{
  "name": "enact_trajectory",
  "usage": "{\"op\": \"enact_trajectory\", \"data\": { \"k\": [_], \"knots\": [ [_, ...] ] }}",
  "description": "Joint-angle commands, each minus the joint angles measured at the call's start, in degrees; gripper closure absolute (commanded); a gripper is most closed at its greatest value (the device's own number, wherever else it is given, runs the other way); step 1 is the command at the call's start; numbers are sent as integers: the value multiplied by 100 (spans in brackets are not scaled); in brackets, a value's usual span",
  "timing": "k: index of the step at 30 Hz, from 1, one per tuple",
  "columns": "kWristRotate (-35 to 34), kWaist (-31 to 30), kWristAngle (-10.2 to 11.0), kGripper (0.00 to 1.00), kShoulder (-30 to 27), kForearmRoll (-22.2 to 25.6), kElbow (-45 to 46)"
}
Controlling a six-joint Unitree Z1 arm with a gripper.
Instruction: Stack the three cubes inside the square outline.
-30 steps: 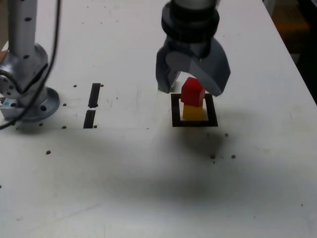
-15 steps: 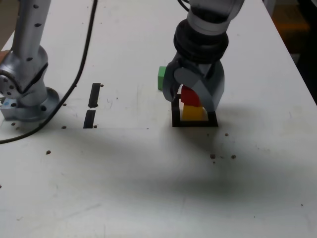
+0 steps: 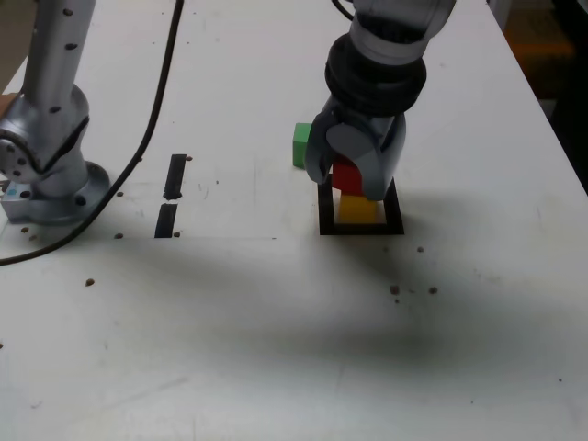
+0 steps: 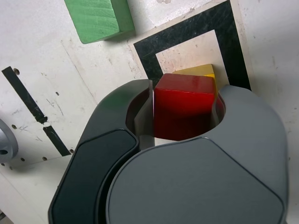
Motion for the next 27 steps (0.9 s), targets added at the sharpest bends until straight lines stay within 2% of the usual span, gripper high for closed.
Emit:
{"op": "enact_trajectory", "data": {
  "k": [1,6,11,14,19,27],
  "knots": [
    [-49,9,16,83,-31,3,22],
    [-121,6,31,84,-110,131,-127],
    [-295,-52,127,84,-182,704,-1032],
    [-617,-121,116,84,-124,856,-1596],
    [-946,-218,140,84,156,164,-1687],
    [-1169,-186,27,84,570,-712,-1260]
  ]
}}
